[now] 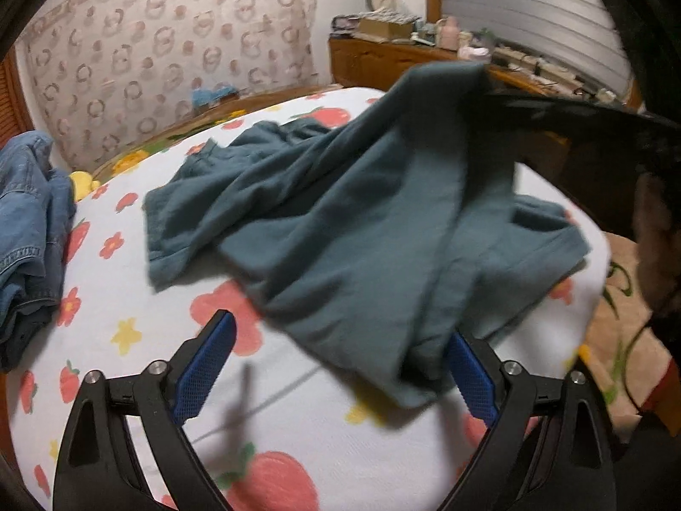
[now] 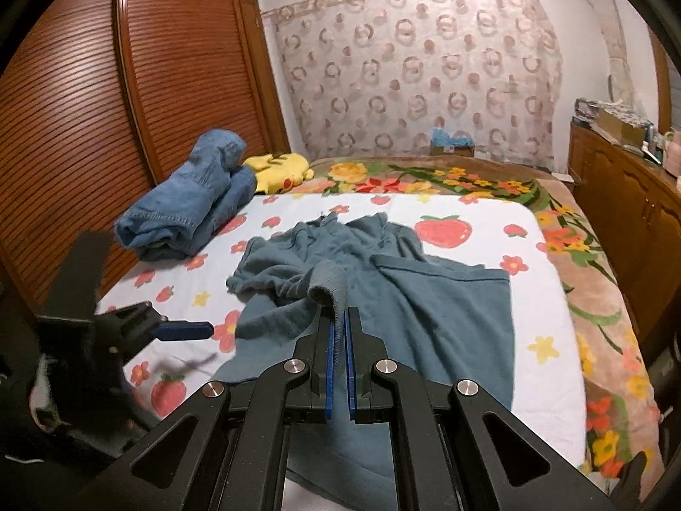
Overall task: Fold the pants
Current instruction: 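Lift the gripped shorts edge with the right tool and fold it over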
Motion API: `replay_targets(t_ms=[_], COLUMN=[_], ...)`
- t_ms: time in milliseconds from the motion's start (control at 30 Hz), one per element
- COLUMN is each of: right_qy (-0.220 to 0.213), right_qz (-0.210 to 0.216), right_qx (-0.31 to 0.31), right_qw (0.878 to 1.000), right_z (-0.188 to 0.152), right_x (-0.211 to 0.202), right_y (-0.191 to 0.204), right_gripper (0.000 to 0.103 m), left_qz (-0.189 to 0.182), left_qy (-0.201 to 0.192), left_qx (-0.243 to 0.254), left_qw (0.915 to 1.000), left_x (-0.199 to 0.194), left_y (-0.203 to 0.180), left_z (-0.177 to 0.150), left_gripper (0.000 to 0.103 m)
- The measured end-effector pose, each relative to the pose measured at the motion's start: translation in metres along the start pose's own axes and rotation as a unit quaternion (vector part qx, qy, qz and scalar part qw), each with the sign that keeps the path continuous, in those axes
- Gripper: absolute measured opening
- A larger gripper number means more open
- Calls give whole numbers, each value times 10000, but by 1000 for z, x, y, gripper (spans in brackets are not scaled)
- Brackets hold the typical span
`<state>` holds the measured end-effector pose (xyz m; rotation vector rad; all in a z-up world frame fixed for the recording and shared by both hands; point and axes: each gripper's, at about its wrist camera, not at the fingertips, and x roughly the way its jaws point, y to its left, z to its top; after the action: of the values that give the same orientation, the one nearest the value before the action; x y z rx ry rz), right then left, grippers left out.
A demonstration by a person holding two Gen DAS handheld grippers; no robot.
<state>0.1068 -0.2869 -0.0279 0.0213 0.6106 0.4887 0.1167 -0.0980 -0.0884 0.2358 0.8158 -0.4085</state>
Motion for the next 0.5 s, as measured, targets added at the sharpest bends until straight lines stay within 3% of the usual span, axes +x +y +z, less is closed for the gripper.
replay_targets(t_ms=[233,500], right_qy=[-299,220], right_qz=[-308,-328], right_qx=[170,237], right_qw=[9989,9989], right_z=[-19,-42], right_x=[-35,-15], right_y=[-17,-20], right_gripper=[4,5], left_qz=[-113,-146], left_qy=[-95,-112], left_qx=[-256,-169], left_qw=[9996,9997], left_x=[-9,-9], left_y=[10,3], left_z=[-5,-9], left_gripper=[90,86])
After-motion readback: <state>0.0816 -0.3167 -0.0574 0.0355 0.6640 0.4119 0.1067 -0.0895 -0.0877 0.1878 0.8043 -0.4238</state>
